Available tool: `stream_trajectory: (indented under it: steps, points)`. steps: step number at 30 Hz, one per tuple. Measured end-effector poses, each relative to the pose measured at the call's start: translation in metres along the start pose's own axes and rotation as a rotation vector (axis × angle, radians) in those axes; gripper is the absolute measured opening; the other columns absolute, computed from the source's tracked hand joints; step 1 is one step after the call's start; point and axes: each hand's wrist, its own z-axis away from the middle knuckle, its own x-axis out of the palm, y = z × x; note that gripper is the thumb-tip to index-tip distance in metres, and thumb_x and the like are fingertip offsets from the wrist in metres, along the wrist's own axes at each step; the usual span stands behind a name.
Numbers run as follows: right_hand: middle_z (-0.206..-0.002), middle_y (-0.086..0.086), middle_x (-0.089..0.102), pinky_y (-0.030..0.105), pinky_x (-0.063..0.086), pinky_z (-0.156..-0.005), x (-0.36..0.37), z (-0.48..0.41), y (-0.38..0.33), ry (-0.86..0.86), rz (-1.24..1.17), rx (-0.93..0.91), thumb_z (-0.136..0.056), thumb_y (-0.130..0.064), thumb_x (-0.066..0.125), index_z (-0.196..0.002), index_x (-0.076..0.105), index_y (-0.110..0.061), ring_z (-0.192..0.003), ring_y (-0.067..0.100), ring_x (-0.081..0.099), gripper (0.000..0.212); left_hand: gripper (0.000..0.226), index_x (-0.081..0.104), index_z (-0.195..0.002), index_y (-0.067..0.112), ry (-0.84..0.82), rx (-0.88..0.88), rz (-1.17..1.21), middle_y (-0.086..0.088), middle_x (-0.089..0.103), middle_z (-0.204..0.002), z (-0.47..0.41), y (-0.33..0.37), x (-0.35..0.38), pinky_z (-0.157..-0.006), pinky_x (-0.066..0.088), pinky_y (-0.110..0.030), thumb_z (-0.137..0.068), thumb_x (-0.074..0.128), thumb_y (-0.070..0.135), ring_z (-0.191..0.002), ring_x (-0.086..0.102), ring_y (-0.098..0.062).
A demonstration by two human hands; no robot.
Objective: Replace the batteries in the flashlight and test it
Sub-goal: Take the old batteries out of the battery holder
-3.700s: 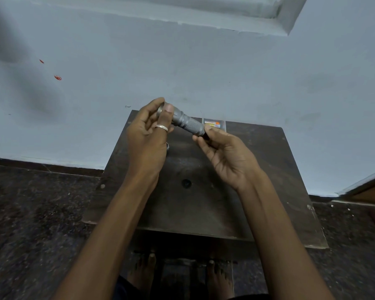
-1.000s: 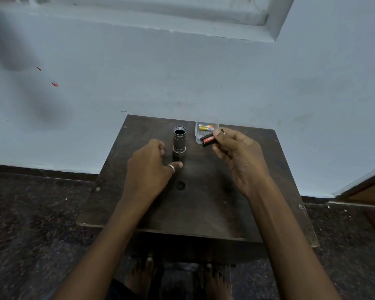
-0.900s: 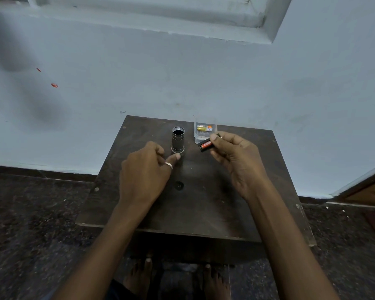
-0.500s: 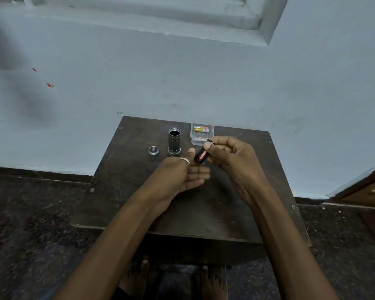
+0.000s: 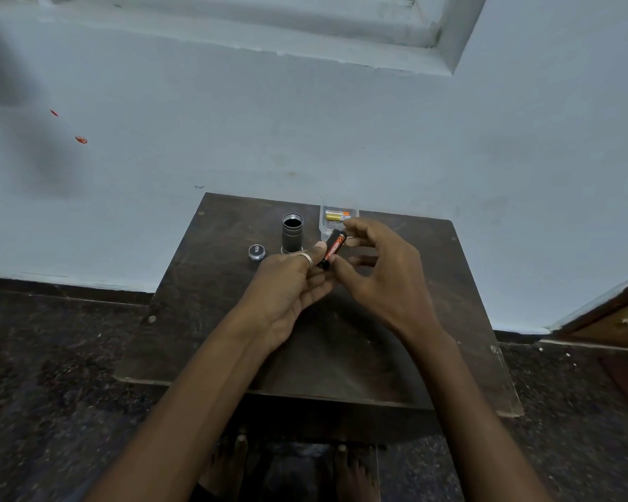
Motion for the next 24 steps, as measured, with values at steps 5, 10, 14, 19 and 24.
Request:
stream_trajectory:
  steps: [5, 10, 14, 19, 24]
  points:
    - [-0.114, 0.005, 0.068, 0.037, 0.059, -0.081, 0.0045, 0.0000, 0.0002, 0.001, 0.108, -0.076, -0.083, -0.021, 0.075, -0.129, 0.058, -0.006, -0.094, 0.018, 0.067, 0.051, 0.014, 0.071, -0.089, 0.008, 0.016, 0.023, -0.047, -0.002, 0.074, -0.076, -0.0011, 0.0012, -0.0042, -0.070, 0.061, -0.026, -0.096, 0.062, 0.016, -0.073, 0.072, -0.010]
    - [-0.112, 0.007, 0.068, 0.045, 0.056, -0.077, 0.0087, 0.0029, -0.0006, -0.030, 0.241, -0.125, -0.084, -0.023, 0.069, -0.126, 0.055, -0.009, -0.093, 0.024, 0.066, 0.047, 0.015, 0.073, -0.089, 0.008, 0.020, 0.040, -0.069, -0.007, 0.072, -0.083, -0.0016, -0.0005, -0.0062, -0.072, 0.061, -0.027, -0.096, 0.061, 0.013, -0.079, 0.070, -0.015]
    - [-0.112, 0.010, 0.069, 0.040, 0.056, -0.079, 0.0104, 0.0030, -0.0045, -0.028, 0.271, -0.134, -0.082, -0.019, 0.069, -0.129, 0.053, -0.006, -0.094, 0.026, 0.067, 0.051, 0.014, 0.074, -0.092, 0.009, 0.020, 0.041, -0.087, -0.005, 0.072, -0.082, -0.0026, -0.0003, -0.0062, -0.070, 0.061, -0.027, -0.096, 0.061, 0.014, -0.075, 0.069, -0.013]
    - [-0.108, 0.008, 0.070, 0.037, 0.055, -0.079, 0.0099, 0.0024, -0.0028, -0.023, 0.260, -0.138, -0.080, -0.017, 0.070, -0.125, 0.053, -0.008, -0.094, 0.025, 0.067, 0.049, 0.013, 0.073, -0.092, 0.009, 0.026, 0.042, -0.104, -0.006, 0.070, -0.083, -0.0034, -0.0007, -0.0064, -0.066, 0.060, -0.027, -0.095, 0.062, 0.016, -0.075, 0.068, -0.014]
    - [-0.105, 0.006, 0.069, 0.034, 0.055, -0.078, 0.0094, 0.0031, -0.0018, -0.008, 0.251, -0.139, -0.080, -0.016, 0.073, -0.123, 0.054, -0.006, -0.093, 0.023, 0.066, 0.047, 0.014, 0.072, -0.089, 0.008, 0.025, 0.056, -0.109, -0.004, 0.070, -0.076, -0.0028, -0.0006, -0.0060, -0.061, 0.058, -0.025, -0.095, 0.062, 0.015, -0.067, 0.068, -0.010]
